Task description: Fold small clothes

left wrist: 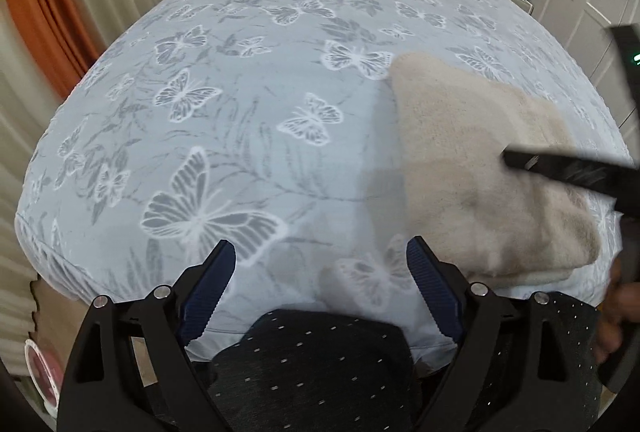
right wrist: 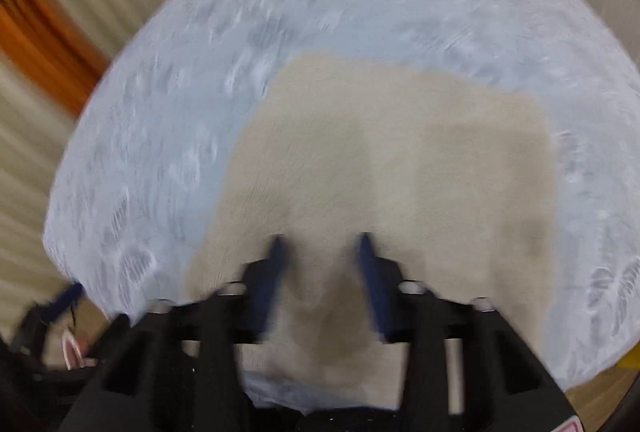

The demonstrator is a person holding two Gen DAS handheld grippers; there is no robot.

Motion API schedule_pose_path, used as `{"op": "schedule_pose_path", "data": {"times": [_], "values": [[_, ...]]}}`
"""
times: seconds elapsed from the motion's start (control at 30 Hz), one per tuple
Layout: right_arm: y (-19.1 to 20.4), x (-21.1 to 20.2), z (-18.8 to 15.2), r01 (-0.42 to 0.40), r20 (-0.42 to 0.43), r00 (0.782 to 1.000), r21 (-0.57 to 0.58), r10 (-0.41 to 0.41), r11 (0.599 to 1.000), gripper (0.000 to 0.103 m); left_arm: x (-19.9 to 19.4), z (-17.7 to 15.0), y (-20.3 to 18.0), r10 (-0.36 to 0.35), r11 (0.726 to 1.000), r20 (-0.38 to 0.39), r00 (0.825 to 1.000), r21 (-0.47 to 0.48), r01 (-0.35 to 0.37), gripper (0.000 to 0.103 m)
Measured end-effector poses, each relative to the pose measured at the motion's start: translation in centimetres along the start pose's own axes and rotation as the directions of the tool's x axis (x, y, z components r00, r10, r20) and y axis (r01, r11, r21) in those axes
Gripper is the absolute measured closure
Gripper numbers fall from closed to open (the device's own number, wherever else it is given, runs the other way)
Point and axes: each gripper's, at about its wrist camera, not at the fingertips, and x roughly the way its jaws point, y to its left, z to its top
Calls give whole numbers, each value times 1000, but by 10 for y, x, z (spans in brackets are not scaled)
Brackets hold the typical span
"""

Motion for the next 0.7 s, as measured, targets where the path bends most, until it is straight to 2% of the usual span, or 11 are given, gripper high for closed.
{"op": "schedule_pose_path", "data": {"times": [0.03,0.1,0.13,0.2,0.3,0.33,0.4,0.53,0.6,0.67,0.7], "values": [[9,11,-4,21,-24,999,-44,-22,999,73,-1,-1,2,2,1000,-1,1000,0,-2,18],[34,19,-15,110,4,994,-203,-112,973,73,-1,-2,7,-1,1000,-10,1000,-5,1,18],[37,16,-15,123,5,992,-221,-125,968,73,-1,-2,9,-1,1000,-16,1000,-10,1,18],[31,-7,-6,74,29,997,-164,-70,984,79,1,-3,12,-8,1000,-28,1000,-24,7,18],[16,-37,-5,8,93,996,-87,0,996,79,1,-3,12,-12,999,-29,1000,-32,11,18],[16,-30,-8,9,63,998,-101,-3,995,79,1,-3,10,-14,999,-30,999,-31,13,18],[15,12,-25,47,-71,996,-169,-60,984,76,3,-2,6,-19,1000,-32,999,-20,18,18],[3,-19,-29,3,23,1000,-64,-1,998,75,-1,1,-6,-7,1000,-19,1000,18,7,18],[-11,-42,-31,37,92,995,-16,-35,999,62,-3,1,-9,-8,1000,-18,1000,28,8,17],[-30,-57,-36,70,128,989,22,-72,997,42,-3,1,-12,-14,999,-20,1000,33,15,17],[-44,-62,-41,86,134,987,52,-92,995,41,-2,1,-15,-9,999,-23,1000,39,10,17]]}}
